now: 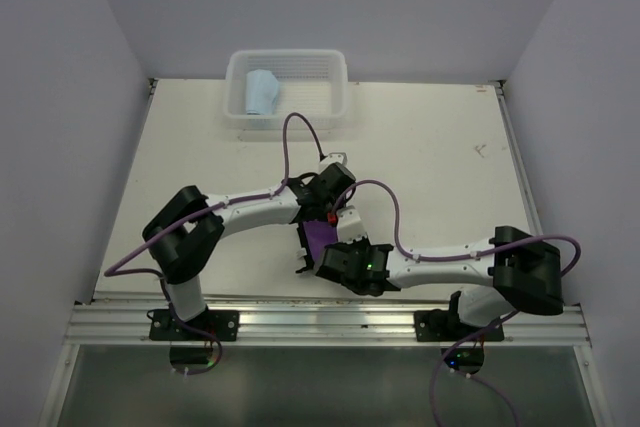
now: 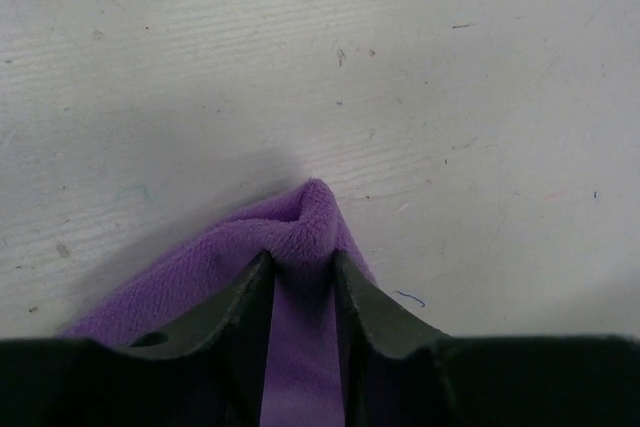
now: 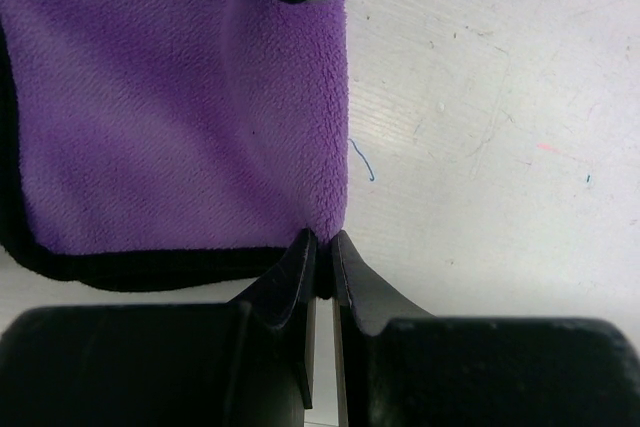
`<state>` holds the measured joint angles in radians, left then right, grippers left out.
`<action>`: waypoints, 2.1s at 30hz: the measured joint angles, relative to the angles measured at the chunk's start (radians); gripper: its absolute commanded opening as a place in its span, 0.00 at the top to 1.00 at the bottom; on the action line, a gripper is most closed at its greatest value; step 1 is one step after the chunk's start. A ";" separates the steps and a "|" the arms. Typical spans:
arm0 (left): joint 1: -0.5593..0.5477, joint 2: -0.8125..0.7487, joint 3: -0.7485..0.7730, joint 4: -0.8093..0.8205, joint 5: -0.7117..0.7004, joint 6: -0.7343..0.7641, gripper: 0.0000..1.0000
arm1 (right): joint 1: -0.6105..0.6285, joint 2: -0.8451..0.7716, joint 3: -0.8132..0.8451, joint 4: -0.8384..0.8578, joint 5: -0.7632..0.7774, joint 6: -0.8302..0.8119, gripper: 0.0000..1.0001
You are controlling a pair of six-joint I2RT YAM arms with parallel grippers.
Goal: Roll the towels
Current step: Roll the towel
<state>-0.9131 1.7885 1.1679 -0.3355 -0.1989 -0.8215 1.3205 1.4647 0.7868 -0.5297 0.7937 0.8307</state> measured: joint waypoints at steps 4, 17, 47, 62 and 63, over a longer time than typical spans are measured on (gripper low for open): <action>0.000 0.006 0.000 0.004 -0.004 -0.005 0.84 | 0.006 0.010 0.005 -0.003 0.003 0.003 1.00; -0.004 0.014 -0.029 0.050 -0.018 -0.038 1.00 | 0.042 0.050 0.059 -0.056 0.052 0.020 1.00; 0.067 -0.286 -0.633 0.694 0.027 -0.218 1.00 | 0.211 0.295 0.212 -0.071 0.183 -0.111 0.87; 0.078 -0.309 -0.802 0.941 0.016 -0.261 1.00 | 0.220 0.225 0.118 0.074 0.101 -0.162 0.58; 0.080 -0.309 -0.808 0.951 0.017 -0.262 1.00 | 0.220 0.199 0.103 0.085 0.095 -0.162 0.57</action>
<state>-0.8330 1.4796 0.3603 0.6159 -0.1818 -1.0832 1.5410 1.6634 0.8898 -0.4450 0.8890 0.6689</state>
